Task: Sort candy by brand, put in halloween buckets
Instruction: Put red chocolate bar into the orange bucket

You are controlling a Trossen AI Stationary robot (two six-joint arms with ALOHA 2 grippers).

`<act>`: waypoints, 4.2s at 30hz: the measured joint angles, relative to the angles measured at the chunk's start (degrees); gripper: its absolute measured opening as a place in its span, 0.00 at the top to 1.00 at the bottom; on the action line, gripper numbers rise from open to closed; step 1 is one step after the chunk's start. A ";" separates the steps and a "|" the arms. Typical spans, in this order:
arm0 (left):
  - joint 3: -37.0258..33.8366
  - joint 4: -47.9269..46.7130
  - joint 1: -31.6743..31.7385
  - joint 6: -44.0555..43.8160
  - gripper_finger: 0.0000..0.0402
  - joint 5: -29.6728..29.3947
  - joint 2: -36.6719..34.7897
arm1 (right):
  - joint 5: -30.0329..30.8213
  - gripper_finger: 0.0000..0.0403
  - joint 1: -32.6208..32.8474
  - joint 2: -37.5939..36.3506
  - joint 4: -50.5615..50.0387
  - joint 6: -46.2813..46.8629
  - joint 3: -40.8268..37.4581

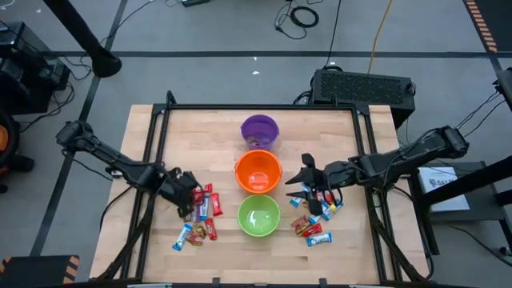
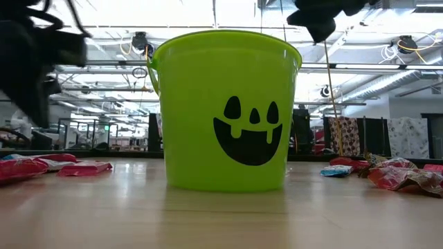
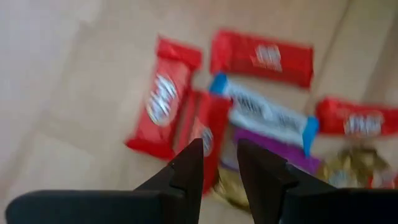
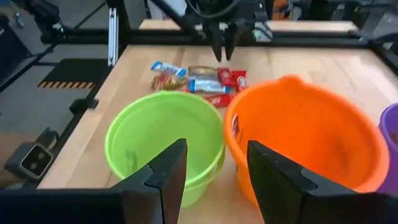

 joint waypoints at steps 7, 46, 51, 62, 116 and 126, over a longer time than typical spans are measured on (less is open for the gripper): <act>-0.44 -4.34 -6.79 -1.43 0.74 -0.53 0.00 | 0.00 0.60 0.28 0.00 -0.47 0.50 0.00; -0.47 -1.29 -18.45 8.19 0.83 -14.43 21.66 | 0.35 0.60 0.27 0.00 0.03 -2.01 0.00; -0.48 2.36 -18.45 9.74 0.98 -17.17 21.66 | 0.35 0.60 0.28 0.00 0.03 -2.13 0.00; -0.40 5.61 -18.45 9.29 0.99 -24.85 21.66 | 0.35 0.60 0.26 0.00 0.03 -1.93 0.00; 1.84 26.43 4.65 24.37 0.49 -10.01 21.09 | 3.23 0.60 0.26 0.02 -0.04 -3.88 0.02; 1.38 20.57 6.56 21.29 0.50 -9.00 21.14 | 3.23 0.60 0.26 0.02 -0.73 -3.79 0.02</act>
